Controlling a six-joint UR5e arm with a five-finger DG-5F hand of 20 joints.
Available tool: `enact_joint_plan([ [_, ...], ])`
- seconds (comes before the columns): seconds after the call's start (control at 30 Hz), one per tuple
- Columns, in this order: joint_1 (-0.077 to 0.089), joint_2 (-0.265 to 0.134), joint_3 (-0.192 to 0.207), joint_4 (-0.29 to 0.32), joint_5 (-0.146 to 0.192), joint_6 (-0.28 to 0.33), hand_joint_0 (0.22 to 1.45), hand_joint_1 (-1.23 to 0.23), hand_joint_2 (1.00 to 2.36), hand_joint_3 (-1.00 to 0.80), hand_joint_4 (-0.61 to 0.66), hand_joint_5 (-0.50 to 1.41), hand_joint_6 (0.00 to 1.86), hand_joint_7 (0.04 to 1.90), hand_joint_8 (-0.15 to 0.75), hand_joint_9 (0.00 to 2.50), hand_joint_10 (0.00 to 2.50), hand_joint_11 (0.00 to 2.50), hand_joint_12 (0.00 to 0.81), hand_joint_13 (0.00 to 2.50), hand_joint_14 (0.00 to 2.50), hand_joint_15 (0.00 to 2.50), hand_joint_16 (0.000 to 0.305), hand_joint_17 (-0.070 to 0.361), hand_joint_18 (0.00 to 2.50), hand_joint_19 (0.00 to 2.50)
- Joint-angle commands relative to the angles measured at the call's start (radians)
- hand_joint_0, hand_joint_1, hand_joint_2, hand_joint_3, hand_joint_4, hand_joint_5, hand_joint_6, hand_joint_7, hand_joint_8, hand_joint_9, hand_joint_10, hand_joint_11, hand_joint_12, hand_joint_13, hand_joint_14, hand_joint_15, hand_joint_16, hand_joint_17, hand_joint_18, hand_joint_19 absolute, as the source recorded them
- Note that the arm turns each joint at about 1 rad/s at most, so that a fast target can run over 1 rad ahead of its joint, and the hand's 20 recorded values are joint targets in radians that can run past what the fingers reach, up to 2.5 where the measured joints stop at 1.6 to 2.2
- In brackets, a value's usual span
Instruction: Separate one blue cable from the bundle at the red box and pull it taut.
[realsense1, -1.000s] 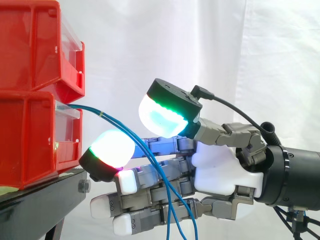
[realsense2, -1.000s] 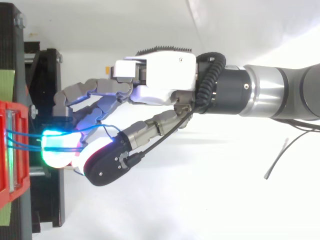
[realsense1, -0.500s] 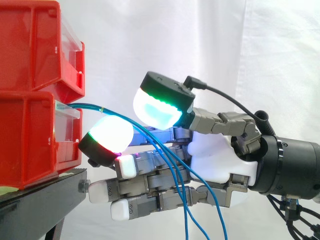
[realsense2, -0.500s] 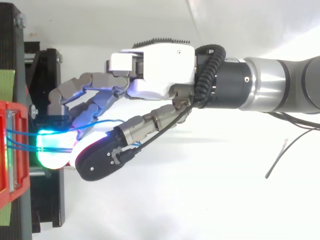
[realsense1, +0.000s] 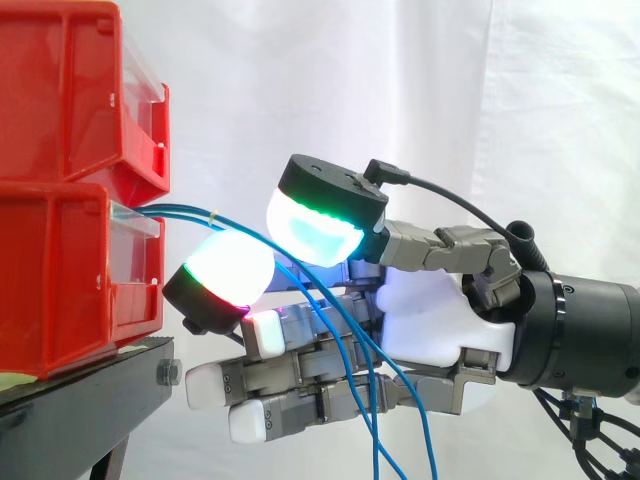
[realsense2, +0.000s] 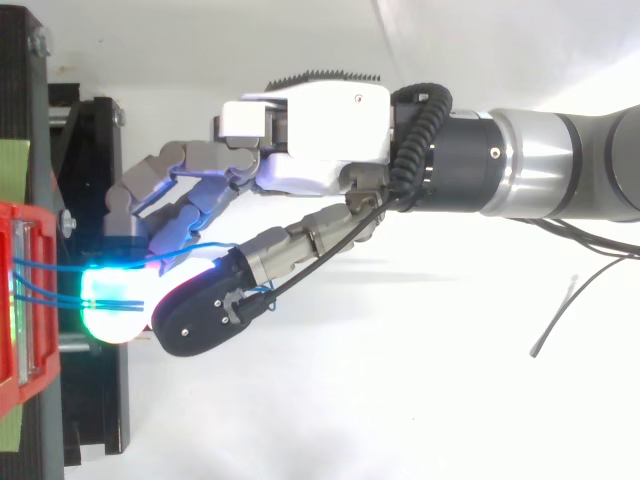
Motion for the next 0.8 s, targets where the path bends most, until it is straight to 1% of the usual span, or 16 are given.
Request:
enact_joint_plan([
  [0.0,-0.001,0.0,0.0,-0.007,-0.005,0.001,0.61,-0.7,1.01,-0.32,0.16,-0.21,0.88,0.85,0.326,0.8,0.01,0.77,0.349,0.74,0.01,0.43,0.035,0.079,0.58,0.41],
  [0.1,-0.001,0.0,0.0,-0.007,-0.01,0.001,0.61,-0.7,1.01,-0.33,0.16,-0.21,0.89,0.85,0.329,0.8,0.01,0.78,0.349,0.74,0.01,0.43,0.035,0.079,0.59,0.41],
  [0.2,-0.002,0.0,0.0,-0.009,-0.015,0.001,0.59,-0.7,1.01,-0.39,0.16,-0.2,0.89,0.85,0.334,0.81,0.01,0.79,0.351,0.75,0.02,0.43,0.035,0.079,0.59,0.41],
  [0.27,-0.001,0.0,0.0,-0.01,-0.016,0.001,0.57,-0.67,1.0,-0.48,0.17,-0.2,0.89,0.86,0.338,0.83,0.01,0.81,0.352,0.75,0.01,0.44,0.036,0.081,0.6,0.41],
  [0.33,-0.001,0.0,0.0,-0.01,-0.016,0.001,0.55,-0.64,1.0,-0.5,0.18,-0.19,0.89,0.87,0.343,0.84,0.01,0.83,0.358,0.76,0.01,0.45,0.037,0.083,0.61,0.42],
  [0.47,-0.002,0.0,0.0,-0.012,-0.016,0.001,0.54,-0.63,1.0,-0.5,0.18,-0.18,0.89,0.87,0.348,0.87,0.01,0.86,0.362,0.78,0.01,0.45,0.037,0.084,0.63,0.42],
  [0.57,-0.002,0.0,0.0,-0.012,-0.016,0.001,0.57,-0.73,1.0,-0.5,0.18,-0.18,0.89,0.89,0.34,0.9,0.01,0.89,0.357,0.8,0.02,0.47,0.036,0.08,0.65,0.43],
  [0.6,-0.002,0.0,0.002,-0.012,-0.016,0.001,0.59,-0.74,1.0,-0.5,0.17,-0.17,0.9,0.9,0.339,0.91,0.01,0.9,0.354,0.8,0.02,0.47,0.035,0.079,0.65,0.43],
  [0.63,-0.002,0.0,0.0,-0.012,-0.018,0.001,0.63,-0.76,1.0,-0.48,0.14,-0.17,0.9,0.92,0.338,0.92,0.01,0.9,0.349,0.82,0.02,0.48,0.035,0.078,0.67,0.43],
  [0.67,-0.002,0.0,0.0,-0.012,-0.016,0.001,0.64,-0.77,1.0,-0.46,0.12,-0.17,0.9,0.93,0.337,0.93,0.01,0.91,0.349,0.82,0.02,0.49,0.035,0.078,0.68,0.43],
  [0.77,-0.004,0.002,0.002,-0.013,-0.024,0.001,0.67,-0.8,1.01,-0.33,0.05,-0.17,0.92,1.01,0.335,0.94,0.01,0.92,0.349,0.84,0.02,0.49,0.035,0.079,0.7,0.44],
])
